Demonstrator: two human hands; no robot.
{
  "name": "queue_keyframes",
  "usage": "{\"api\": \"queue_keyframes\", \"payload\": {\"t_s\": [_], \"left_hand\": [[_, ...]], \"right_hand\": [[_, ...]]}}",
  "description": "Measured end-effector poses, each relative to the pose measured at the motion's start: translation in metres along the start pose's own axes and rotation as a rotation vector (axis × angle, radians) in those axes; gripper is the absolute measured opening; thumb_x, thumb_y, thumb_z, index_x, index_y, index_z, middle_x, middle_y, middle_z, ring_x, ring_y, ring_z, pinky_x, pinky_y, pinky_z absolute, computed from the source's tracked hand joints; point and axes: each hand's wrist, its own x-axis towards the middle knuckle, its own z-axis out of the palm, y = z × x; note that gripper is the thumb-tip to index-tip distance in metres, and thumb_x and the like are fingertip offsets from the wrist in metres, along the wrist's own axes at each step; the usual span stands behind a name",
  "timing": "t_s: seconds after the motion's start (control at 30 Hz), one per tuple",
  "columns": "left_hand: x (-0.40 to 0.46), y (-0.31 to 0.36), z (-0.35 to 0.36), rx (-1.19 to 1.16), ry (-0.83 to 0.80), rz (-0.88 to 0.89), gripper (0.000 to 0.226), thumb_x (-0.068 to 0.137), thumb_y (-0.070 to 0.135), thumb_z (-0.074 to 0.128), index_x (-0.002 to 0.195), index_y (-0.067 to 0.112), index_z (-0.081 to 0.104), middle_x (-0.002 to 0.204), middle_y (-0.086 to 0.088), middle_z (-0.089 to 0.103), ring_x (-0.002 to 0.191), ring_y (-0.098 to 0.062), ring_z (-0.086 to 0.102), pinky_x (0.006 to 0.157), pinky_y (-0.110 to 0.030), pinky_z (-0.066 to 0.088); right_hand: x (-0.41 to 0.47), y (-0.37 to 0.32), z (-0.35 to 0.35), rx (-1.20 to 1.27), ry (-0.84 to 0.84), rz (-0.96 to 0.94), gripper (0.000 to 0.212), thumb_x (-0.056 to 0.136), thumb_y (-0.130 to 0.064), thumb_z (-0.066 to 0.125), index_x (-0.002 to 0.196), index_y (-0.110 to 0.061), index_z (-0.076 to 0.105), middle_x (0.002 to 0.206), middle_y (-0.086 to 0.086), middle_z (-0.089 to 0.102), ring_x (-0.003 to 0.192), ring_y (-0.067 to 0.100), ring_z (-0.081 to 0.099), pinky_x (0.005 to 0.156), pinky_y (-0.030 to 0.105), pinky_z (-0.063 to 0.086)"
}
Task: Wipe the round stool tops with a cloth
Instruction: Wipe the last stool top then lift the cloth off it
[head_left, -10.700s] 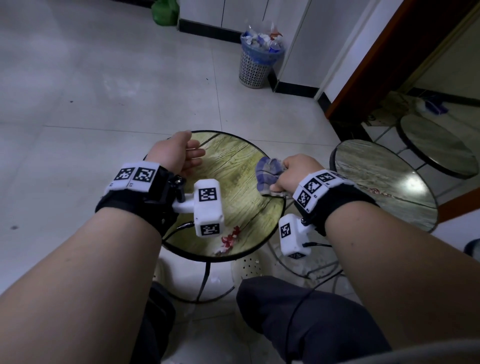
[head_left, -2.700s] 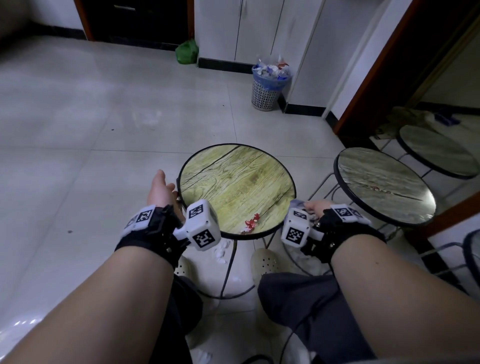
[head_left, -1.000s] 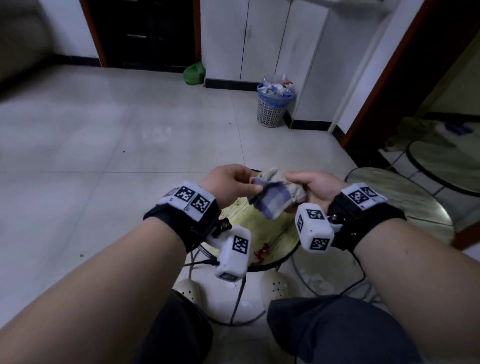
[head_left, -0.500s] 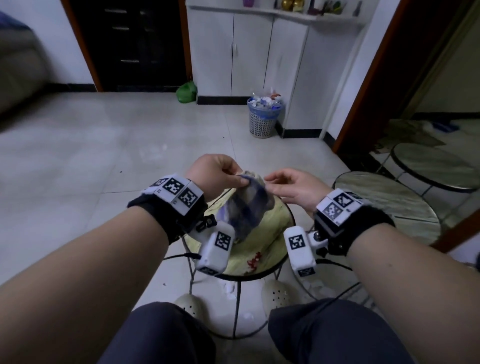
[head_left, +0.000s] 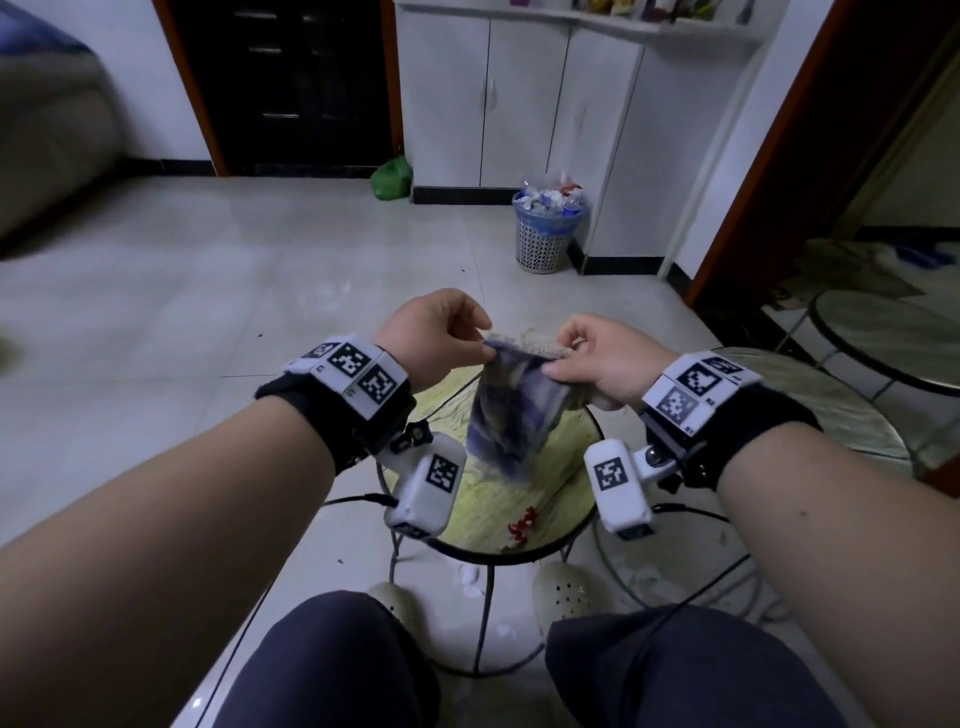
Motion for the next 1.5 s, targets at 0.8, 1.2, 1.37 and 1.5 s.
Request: {"api": "queue_keyframes", "payload": {"t_s": [0.8, 1.2, 1.37, 1.5], "left_hand": [[-0.022, 0.025, 0.006, 0.229, -0.014, 0.057, 0.038, 0.066, 0.038, 0.082, 0.089, 0.020, 0.058, 0.080, 0.011, 0.057, 0.075, -0.009, 0.054, 0.072, -0.023, 0.048], [-0.017, 0.021, -0.011, -0.044, 0.120, -0.049, 0.016, 0.083, 0.020, 0.069, 0.074, 0.019, 0.057, 0.079, -0.001, 0.064, 0.074, -0.017, 0.065, 0.070, -0.029, 0.058], [-0.011, 0.008, -0.023, -0.155, 0.185, -0.096, 0.020, 0.085, 0.016, 0.067, 0.071, 0.020, 0.054, 0.080, -0.004, 0.064, 0.074, -0.019, 0.063, 0.066, -0.031, 0.058], [-0.012, 0.017, -0.019, -0.139, 0.085, -0.036, 0.020, 0.087, 0.009, 0.064, 0.073, 0.019, 0.054, 0.075, -0.002, 0.062, 0.067, -0.013, 0.059, 0.063, -0.023, 0.053]], "right_hand": [[-0.015, -0.031, -0.003, 0.596, -0.207, -0.007, 0.033, 0.086, 0.018, 0.040, 0.095, -0.009, 0.058, 0.081, 0.012, 0.066, 0.069, 0.021, 0.068, 0.063, 0.034, 0.058], [-0.009, -0.012, -0.015, 0.235, 0.007, 0.076, 0.036, 0.081, 0.018, 0.053, 0.089, -0.015, 0.062, 0.093, 0.016, 0.064, 0.071, 0.025, 0.068, 0.055, 0.031, 0.060], [-0.006, 0.003, -0.024, -0.099, 0.164, 0.169, 0.032, 0.076, 0.005, 0.068, 0.095, -0.020, 0.065, 0.088, 0.005, 0.065, 0.076, 0.024, 0.066, 0.076, 0.041, 0.058], [-0.011, -0.013, -0.022, -0.235, 0.055, 0.072, 0.040, 0.078, -0.010, 0.074, 0.112, -0.024, 0.060, 0.111, -0.002, 0.058, 0.100, 0.014, 0.056, 0.084, 0.024, 0.044]]}}
